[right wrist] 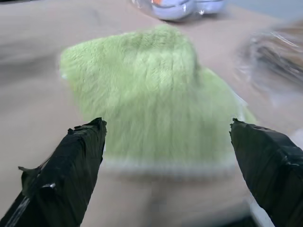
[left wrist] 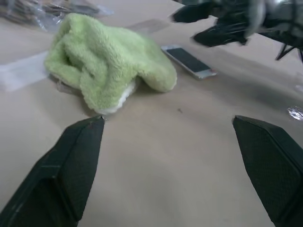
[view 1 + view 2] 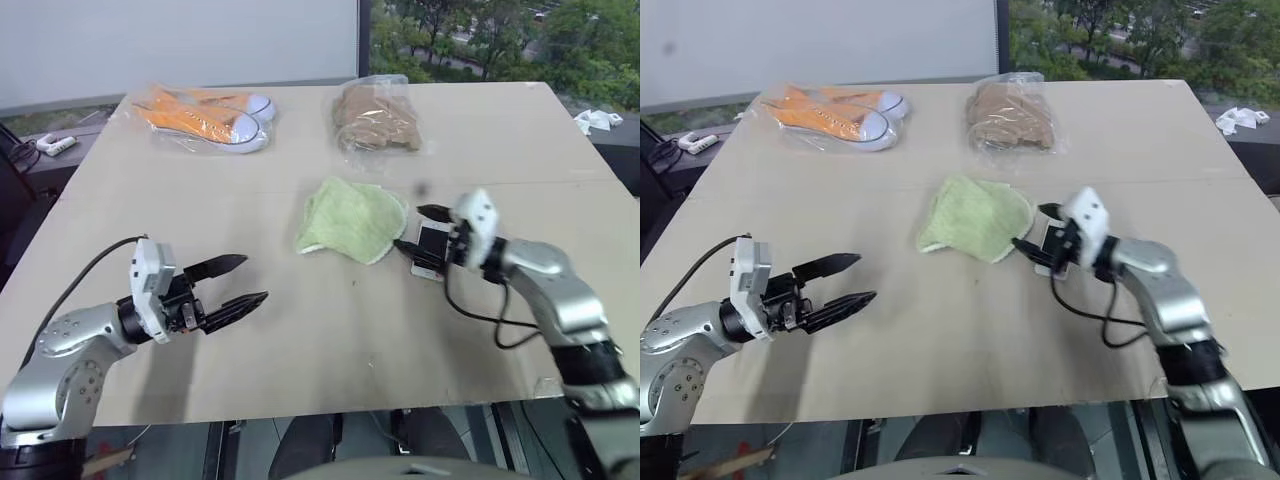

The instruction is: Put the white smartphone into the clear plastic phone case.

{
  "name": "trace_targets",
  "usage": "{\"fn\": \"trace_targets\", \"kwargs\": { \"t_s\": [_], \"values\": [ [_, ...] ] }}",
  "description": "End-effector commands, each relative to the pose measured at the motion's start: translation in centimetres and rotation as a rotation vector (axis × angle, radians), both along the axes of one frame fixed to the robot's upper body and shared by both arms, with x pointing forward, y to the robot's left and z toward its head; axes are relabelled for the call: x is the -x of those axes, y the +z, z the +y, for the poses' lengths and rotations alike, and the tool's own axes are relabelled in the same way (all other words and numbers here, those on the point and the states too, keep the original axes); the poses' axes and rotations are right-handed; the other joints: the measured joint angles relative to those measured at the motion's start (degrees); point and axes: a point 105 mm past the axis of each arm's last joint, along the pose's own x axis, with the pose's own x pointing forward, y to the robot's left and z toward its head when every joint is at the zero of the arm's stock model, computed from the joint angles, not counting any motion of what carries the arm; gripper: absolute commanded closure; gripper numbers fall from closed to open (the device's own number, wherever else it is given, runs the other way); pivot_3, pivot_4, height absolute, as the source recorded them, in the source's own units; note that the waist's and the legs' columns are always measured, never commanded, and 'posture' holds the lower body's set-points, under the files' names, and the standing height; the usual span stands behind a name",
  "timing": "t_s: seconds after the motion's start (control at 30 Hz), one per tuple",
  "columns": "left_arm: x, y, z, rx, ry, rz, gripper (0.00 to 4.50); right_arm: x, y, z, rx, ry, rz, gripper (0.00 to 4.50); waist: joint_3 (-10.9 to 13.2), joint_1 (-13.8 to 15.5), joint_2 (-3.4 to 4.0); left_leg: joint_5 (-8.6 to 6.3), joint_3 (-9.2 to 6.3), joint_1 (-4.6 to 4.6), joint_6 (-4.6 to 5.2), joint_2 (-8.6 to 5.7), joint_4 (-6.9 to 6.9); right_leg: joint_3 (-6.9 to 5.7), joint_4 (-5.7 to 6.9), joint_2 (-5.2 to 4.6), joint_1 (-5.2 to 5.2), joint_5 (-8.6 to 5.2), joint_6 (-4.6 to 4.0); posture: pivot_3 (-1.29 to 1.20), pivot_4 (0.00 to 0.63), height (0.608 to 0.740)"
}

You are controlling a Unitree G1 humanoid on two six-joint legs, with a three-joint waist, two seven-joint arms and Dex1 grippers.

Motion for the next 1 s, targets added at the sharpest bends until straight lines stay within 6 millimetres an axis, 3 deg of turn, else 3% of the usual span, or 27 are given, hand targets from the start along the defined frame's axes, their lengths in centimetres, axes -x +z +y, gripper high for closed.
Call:
{"fn": "trace_targets", "kwargs": {
  "t_s": [0.03, 0.13, 0.27, 0.47, 0.5, 0.53, 0.6, 0.7, 0.77, 0.87, 1.0],
  "values": [
    [0.1, 1.1, 1.1, -0.037, 0.048, -0.039, 0.06, -2.5, -0.3, 1.9, 0.04, -0.043, 0.05, 0.0, 0.0, 0.0, -0.01, 0.0, 0.0, -0.09, 0.0, 0.0, -0.01, -0.01, 0.0, 0.0, -0.12, 0.0, 0.0, 0.0, 0.15, 0.74],
    [0.3, 1.2, 1.6, -0.069, 0.082, -0.049, 0.06, -3.8, -1.5, 2.9, 0.108, -0.069, 0.113, 0.0, 0.0, 0.17, 0.0, 0.0, -0.05, -0.2, -0.01, -0.04, -0.09, -0.08, -0.04, -0.03, -0.22, 0.0, 0.0, 0.0, 0.15, 0.74],
    [0.8, 1.5, 2.0, -0.077, 0.112, -0.057, 0.06, -4.0, -3.1, 3.0, 0.235, -0.063, 0.136, 0.0, -0.01, 0.1, -0.01, 0.01, -0.09, -0.39, -0.01, -0.1, -0.08, -0.1, -0.04, -0.06, -0.39, 0.0, 0.0, 0.0, 0.15, 0.74],
    [1.0, 1.4, 2.0, -0.083, 0.123, -0.054, 0.0, -3.2, -1.4, 4.3, 0.12, -0.004, 0.124, 2.68, -0.01, -0.38, 0.0, 0.03, -0.07, -0.41, -0.05, -0.06, -0.07, -0.06, 0.04, -0.02, -0.46, 0.0, 0.0, 0.0, 0.15, 0.74],
    [1.0, 1.4, 1.9, -0.084, 0.122, -0.053, 0.0, -3.1, -1.2, 4.4, 0.107, -0.002, 0.125, 3.29, -0.01, -0.57, 0.0, 0.04, -0.07, -0.41, -0.06, -0.06, -0.07, -0.07, 0.06, -0.02, -0.47, 0.0, 0.0, 0.0, 0.15, 0.74],
    [0.9, 1.3, 1.8, -0.084, 0.12, -0.052, 0.0, -3.1, -1.0, 4.4, 0.094, -0.002, 0.123, 3.55, -0.02, -0.74, 0.0, 0.04, -0.07, -0.41, -0.06, -0.06, -0.07, -0.06, 0.06, -0.02, -0.47, 0.0, 0.0, 0.0, 0.15, 0.74],
    [0.8, 1.3, 1.7, -0.087, 0.112, -0.051, 0.0, -3.1, -0.6, 4.3, 0.08, -0.006, 0.112, 4.46, -0.01, -0.95, 0.0, 0.04, -0.07, -0.42, -0.06, -0.07, -0.07, -0.06, 0.05, -0.02, -0.47, 0.0, 0.0, 0.0, 0.15, 0.74],
    [0.4, 1.5, 1.5, -0.085, 0.099, -0.06, 0.0, -3.2, 1.6, 4.3, -0.021, -0.005, 0.066, 4.46, -0.01, -1.05, 0.01, 0.04, -0.07, -0.42, -0.06, -0.07, -0.07, -0.07, 0.05, -0.03, -0.48, 0.01, 0.0, 0.0, 0.15, 0.74],
    [0.3, 1.7, 1.2, -0.081, 0.088, -0.064, 0.0, -3.3, 4.4, 3.5, -0.13, -0.016, -0.015, 4.46, -0.01, -1.14, 0.01, 0.04, -0.07, -0.44, -0.06, -0.07, -0.08, -0.07, 0.06, -0.02, -0.5, 0.01, 0.0, 0.0, 0.15, 0.74],
    [0.0, 1.8, 0.9, -0.076, 0.078, -0.068, 0.0, -3.7, 8.3, 1.1, -0.26, -0.064, -0.105, 4.46, -0.01, -1.13, 0.01, 0.04, -0.06, -0.47, -0.06, -0.07, -0.09, -0.05, 0.06, -0.03, -0.54, 0.01, 0.01, 0.0, 0.15, 0.74],
    [-0.2, 1.7, 0.5, -0.072, 0.062, -0.068, 0.0, -4.8, 12.6, -3.9, -0.368, -0.212, -0.208, 4.46, 0.0, -1.13, 0.01, 0.04, -0.06, -0.54, -0.06, -0.08, -0.09, -0.06, 0.05, -0.04, -0.59, 0.01, 0.01, 0.0, 0.15, 0.74]
  ]
}}
